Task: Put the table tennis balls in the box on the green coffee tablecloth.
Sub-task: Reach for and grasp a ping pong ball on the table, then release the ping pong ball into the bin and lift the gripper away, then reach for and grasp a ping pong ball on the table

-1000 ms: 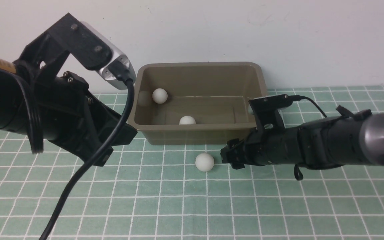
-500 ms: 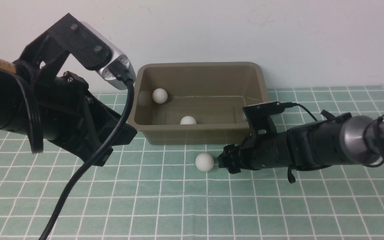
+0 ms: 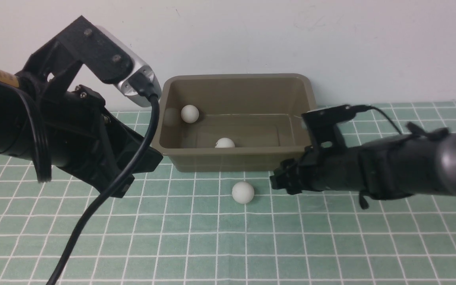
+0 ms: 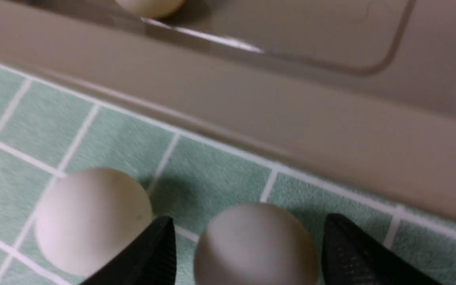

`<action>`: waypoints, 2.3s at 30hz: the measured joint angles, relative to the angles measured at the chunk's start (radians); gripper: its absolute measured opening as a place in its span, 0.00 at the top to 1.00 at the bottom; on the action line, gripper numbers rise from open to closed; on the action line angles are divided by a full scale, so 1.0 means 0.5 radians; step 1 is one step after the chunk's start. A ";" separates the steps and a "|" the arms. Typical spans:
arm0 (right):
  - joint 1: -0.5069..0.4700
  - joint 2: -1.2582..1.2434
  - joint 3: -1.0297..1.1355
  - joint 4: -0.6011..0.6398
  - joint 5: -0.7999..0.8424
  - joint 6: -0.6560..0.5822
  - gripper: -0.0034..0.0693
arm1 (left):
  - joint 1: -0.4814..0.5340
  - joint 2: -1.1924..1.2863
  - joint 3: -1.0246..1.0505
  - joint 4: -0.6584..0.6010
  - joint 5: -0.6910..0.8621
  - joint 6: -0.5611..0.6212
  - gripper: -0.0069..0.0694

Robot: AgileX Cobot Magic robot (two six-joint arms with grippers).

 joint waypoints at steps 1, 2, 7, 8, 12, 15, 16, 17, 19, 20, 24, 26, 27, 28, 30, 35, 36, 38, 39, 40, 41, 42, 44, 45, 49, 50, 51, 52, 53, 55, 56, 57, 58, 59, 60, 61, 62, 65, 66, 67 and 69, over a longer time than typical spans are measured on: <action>0.000 -0.077 0.048 -0.005 0.053 -0.010 0.46 | 0.000 0.000 0.000 0.000 0.000 0.000 0.64; 0.000 -0.148 0.074 -0.009 0.092 -0.023 0.46 | 0.000 0.000 0.000 0.000 0.000 0.000 0.64; 0.000 -0.315 0.007 0.005 0.148 -0.047 0.46 | 0.000 0.000 0.000 0.000 0.000 0.000 0.64; 0.000 -0.295 -0.040 0.010 0.137 -0.047 0.46 | 0.000 0.000 0.000 0.000 0.000 0.000 0.64; 0.000 -0.035 -0.362 0.010 0.102 -0.112 0.46 | 0.000 0.000 0.000 0.000 0.000 0.000 0.64; 0.000 0.135 -0.549 0.014 0.043 -0.134 0.46 | 0.000 0.000 0.000 0.000 0.000 0.000 0.64; 0.000 0.223 -0.611 0.015 0.013 -0.139 0.46 | 0.000 0.000 0.000 0.000 0.000 0.000 0.64; 0.000 0.309 -0.683 0.020 -0.031 -0.143 0.46 | 0.000 0.000 0.000 0.000 0.000 0.000 0.64; -0.002 0.449 -0.803 0.024 -0.103 -0.151 0.46 | 0.000 0.000 0.000 0.000 0.000 0.000 0.64; -0.005 0.502 -0.841 0.026 -0.117 -0.151 0.46 | 0.000 0.000 0.000 0.000 0.000 0.000 0.64; -0.028 0.669 -0.970 0.026 -0.099 -0.153 0.46 | 0.000 0.000 0.000 0.000 0.002 0.000 0.64; -0.056 0.731 -0.999 0.035 -0.080 -0.154 0.45 | 0.000 0.000 0.000 0.000 0.002 0.000 0.64; -0.066 0.738 -1.001 0.038 -0.082 -0.154 0.44 | 0.000 0.000 0.000 0.000 0.002 0.000 0.64; -0.074 0.738 -1.001 0.045 -0.093 -0.154 0.41 | 0.000 0.000 0.000 0.000 0.002 0.000 0.64; -0.078 0.738 -1.002 0.049 -0.125 -0.157 0.36 | 0.000 0.000 0.000 0.000 0.002 0.000 0.64; -0.080 0.629 -1.002 -0.004 -0.194 -0.179 0.23 | 0.000 0.000 0.000 0.000 0.020 0.000 0.64; -0.080 0.583 -1.002 -0.018 -0.194 -0.187 0.23 | 0.000 0.000 0.000 0.000 0.022 0.000 0.64; -0.080 0.486 -0.994 -0.039 -0.194 -0.196 0.23 | 0.000 0.000 0.000 0.000 0.036 0.000 0.64; -0.080 0.413 -0.973 -0.045 -0.189 -0.199 0.23 | 0.000 0.000 0.000 0.000 0.048 0.000 0.64; -0.080 0.350 -0.945 -0.050 -0.187 -0.205 0.24 | 0.000 0.000 0.000 0.000 0.052 0.000 0.64; -0.080 0.257 -0.893 -0.055 -0.191 -0.216 0.26 | 0.000 0.000 0.000 0.000 0.054 0.000 0.64; -0.080 0.178 -0.848 -0.055 -0.212 -0.230 0.26 | 0.000 0.000 0.000 0.000 0.054 0.000 0.64; -0.073 0.054 -0.737 -0.055 -0.306 -0.250 0.27 | 0.000 0.000 0.000 0.000 0.054 0.000 0.64; -0.064 -0.017 -0.671 -0.055 -0.363 -0.258 0.27 | 0.000 0.000 0.000 0.000 0.054 0.000 0.64; 0.018 -0.336 -0.342 -0.040 -0.509 -0.287 0.27 | 0.000 0.000 0.000 0.003 0.054 0.000 0.64; 0.079 -0.440 -0.230 -0.033 -0.519 -0.296 0.27 | 0.000 0.000 0.000 0.003 0.054 0.000 0.64; 0.122 -0.481 -0.182 -0.033 -0.519 -0.298 0.27 | 0.000 0.000 0.000 0.003 0.054 0.000 0.64; 0.172 -0.542 -0.107 -0.033 -0.519 -0.300 0.27 | 0.000 0.000 0.000 0.003 0.054 0.000 0.64; 0.254 -0.601 -0.024 -0.033 -0.517 -0.301 0.27 | 0.000 0.000 0.000 0.003 0.054 0.000 0.64; 0.428 -0.648 0.105 -0.027 -0.515 -0.303 0.27 | 0.000 0.000 0.000 0.003 0.054 0.000 0.64; 0.537 -0.635 0.153 -0.026 -0.517 -0.303 0.27 | 0.000 0.000 0.000 0.003 0.054 0.000 0.64; 0.598 -0.604 0.175 -0.025 -0.526 -0.307 0.27 | 0.000 0.000 0.000 0.003 0.054 0.000 0.64; 0.650 -0.575 0.177 -0.025 -0.540 -0.307 0.27 | 0.000 0.000 0.000 0.003 0.054 0.000 0.64; 0.692 -0.520 0.177 -0.025 -0.568 -0.308 0.27 | 0.000 0.000 0.000 0.003 0.054 0.000 0.64; 0.723 -0.477 0.175 -0.025 -0.594 -0.308 0.27 | 0.000 0.000 0.000 0.003 0.054 0.000 0.64; 0.744 -0.408 0.173 -0.021 -0.632 -0.308 0.27 | 0.000 0.000 0.000 0.003 0.054 0.000 0.64; 0.755 -0.331 0.162 -0.002 -0.691 -0.308 0.27 | 0.000 0.000 0.000 0.003 0.054 0.000 0.64; 0.759 -0.175 0.133 0.063 -0.850 -0.308 0.27 | 0.000 0.000 0.000 0.003 0.058 -0.002 0.64; 0.759 -0.116 0.121 0.093 -0.917 -0.308 0.27 | 0.000 0.000 0.000 0.003 0.066 -0.006 0.64; 0.759 -0.069 0.106 0.113 -0.978 -0.308 0.27 | 0.000 0.000 0.000 0.003 0.071 -0.007 0.64; 0.759 -0.016 0.088 0.130 -1.018 -0.308 0.27 | 0.000 0.000 0.000 0.003 0.084 -0.008 0.64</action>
